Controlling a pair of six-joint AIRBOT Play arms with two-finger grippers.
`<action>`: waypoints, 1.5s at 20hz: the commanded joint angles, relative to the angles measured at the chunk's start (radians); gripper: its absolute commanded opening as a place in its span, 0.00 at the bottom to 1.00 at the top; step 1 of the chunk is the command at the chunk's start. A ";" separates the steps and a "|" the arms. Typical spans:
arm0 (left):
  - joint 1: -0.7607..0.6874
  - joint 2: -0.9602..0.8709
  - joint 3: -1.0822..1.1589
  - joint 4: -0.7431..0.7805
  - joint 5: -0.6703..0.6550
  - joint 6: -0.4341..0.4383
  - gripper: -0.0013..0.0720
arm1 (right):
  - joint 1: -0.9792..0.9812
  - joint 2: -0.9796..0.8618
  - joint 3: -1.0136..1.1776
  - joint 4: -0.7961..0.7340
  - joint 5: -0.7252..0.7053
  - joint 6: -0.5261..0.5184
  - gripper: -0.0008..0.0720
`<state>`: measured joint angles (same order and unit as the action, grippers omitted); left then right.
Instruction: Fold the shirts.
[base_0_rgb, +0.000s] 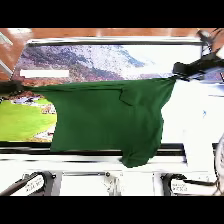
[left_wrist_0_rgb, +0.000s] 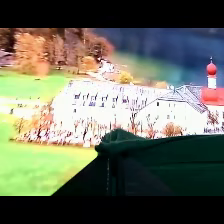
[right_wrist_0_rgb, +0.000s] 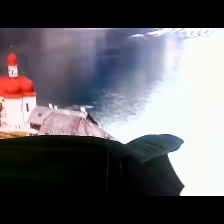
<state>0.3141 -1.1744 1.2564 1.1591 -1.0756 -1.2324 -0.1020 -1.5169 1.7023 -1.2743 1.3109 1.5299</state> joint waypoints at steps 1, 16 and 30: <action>-0.072 -0.283 0.101 -0.011 0.140 0.000 0.07 | 0.000 -0.206 0.001 0.171 -0.258 0.004 0.10; -0.099 -0.657 0.373 0.067 -0.149 -0.037 0.07 | 0.069 -0.347 0.002 -0.068 -0.161 -0.009 0.10; -0.101 -0.690 0.372 0.121 -0.419 -0.206 0.07 | 0.087 -0.394 -0.024 -0.175 0.109 0.062 0.10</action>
<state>0.2134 -1.8633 1.6276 1.2701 -1.4540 -1.4223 -0.0166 -1.9099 1.6794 -1.4284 1.4086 1.5757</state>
